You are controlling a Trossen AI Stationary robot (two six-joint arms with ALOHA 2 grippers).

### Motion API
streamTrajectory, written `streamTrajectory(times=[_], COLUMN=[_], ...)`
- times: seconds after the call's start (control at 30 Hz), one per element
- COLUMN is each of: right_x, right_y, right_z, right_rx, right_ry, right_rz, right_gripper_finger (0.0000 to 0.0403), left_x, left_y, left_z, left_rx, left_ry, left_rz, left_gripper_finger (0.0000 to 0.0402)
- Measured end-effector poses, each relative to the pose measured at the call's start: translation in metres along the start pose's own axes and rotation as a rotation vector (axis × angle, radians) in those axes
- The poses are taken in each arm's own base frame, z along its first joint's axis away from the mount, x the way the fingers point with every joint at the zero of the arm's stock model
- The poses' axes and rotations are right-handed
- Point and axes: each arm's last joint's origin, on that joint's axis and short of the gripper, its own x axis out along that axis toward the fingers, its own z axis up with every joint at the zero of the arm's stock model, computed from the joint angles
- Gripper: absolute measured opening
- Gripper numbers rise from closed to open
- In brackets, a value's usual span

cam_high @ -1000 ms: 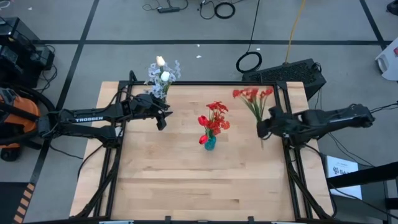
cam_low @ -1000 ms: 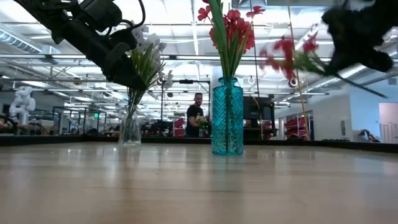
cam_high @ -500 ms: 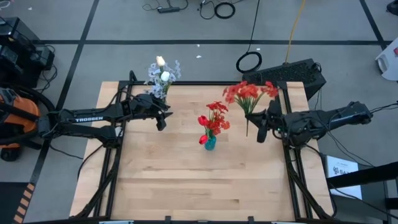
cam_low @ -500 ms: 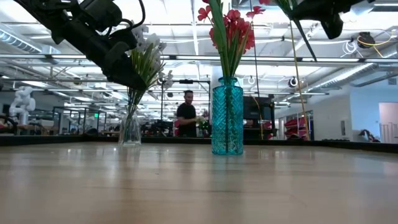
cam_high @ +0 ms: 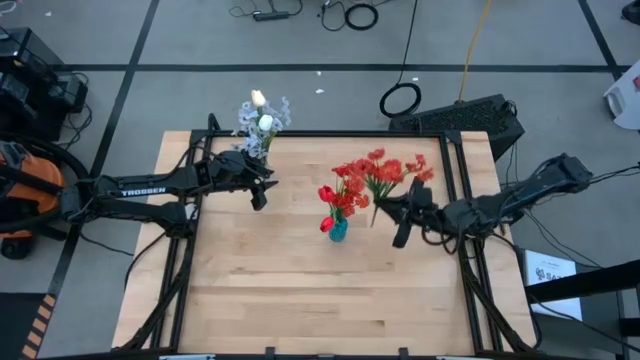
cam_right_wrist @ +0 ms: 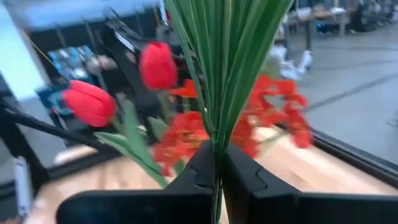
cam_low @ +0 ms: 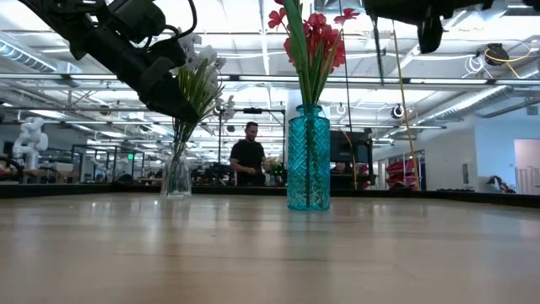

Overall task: Sort flowers into vase by color
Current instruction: Put the red poppies into the blue vase

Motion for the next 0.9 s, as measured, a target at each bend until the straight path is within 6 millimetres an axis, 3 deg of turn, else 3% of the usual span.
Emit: streamTrajectory(times=[0.23, 0.53, 0.9], right_x=[0.002, 0.025, 0.056], right_y=[0.017, 0.030, 0.044], right_z=[-0.027, -0.060, -0.067], right_rx=[-0.014, -0.117, -0.285], right_ry=[-0.200, -0.265, -0.305], right_rz=[0.088, 0.078, 0.004], right_gripper_finger=[0.0001, 0.0000, 0.0000], left_x=[0.000, 0.000, 0.000], left_y=[0.000, 0.000, 0.000], left_z=[0.000, 0.000, 0.000], left_rx=[0.000, 0.000, 0.001], left_ry=[0.000, 0.000, -0.002], left_rz=[0.000, 0.000, 0.000], left_gripper_finger=[0.0168, 0.0168, 0.0168])
